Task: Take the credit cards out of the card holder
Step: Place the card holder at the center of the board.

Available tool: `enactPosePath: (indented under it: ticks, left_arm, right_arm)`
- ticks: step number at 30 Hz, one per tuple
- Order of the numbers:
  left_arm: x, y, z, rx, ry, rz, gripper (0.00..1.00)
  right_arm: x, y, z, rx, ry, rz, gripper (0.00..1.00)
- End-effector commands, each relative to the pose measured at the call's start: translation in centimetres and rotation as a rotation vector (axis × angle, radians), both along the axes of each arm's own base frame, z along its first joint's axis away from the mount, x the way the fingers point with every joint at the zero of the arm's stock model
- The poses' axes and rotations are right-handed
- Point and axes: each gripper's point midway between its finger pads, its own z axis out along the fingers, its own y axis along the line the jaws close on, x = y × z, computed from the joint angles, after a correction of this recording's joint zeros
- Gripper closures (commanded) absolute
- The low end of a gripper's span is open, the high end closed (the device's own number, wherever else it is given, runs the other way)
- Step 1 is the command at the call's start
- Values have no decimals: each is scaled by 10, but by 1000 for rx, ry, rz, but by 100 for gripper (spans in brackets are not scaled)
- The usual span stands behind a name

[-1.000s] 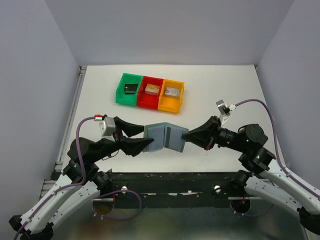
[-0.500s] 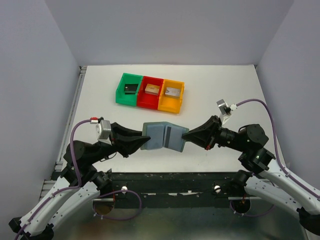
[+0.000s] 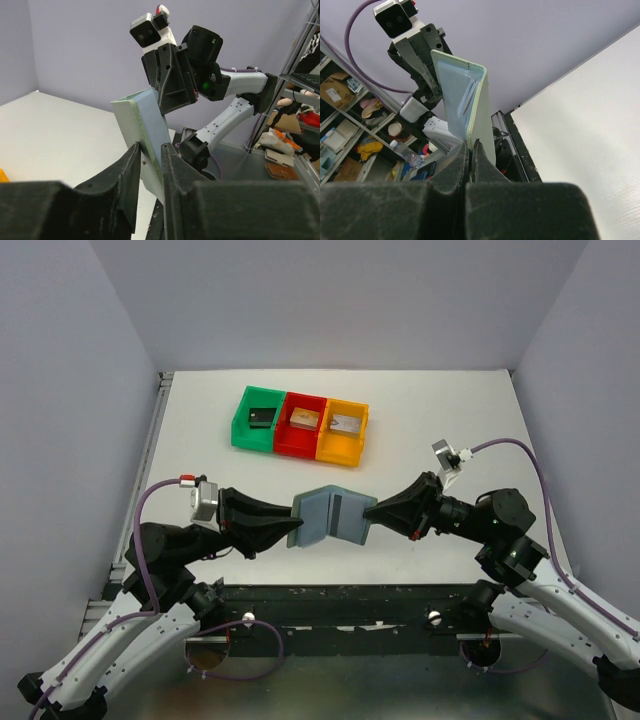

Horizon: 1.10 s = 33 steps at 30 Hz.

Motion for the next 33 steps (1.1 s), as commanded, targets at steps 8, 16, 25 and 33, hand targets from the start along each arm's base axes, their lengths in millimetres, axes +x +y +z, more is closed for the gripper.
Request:
enactPosePath:
  ticks: [8,16,25,33]
  left_arm:
    - [-12,-6,3,-15,-26,-94,100]
    - [-1,-7,-4,-37,29,-55,100]
    - [24,-5,-32,-46,173,53,100]
    - [27,-1,-40,-57,202,80,100]
  right_arm:
    - [-2,-2,4,28,-24,14,100]
    - [0,2,-1,-6,-3,22,100]
    - [15,3,-28,-104,50,-44,100]
    - [14,5,-28,-106,44,-29,100]
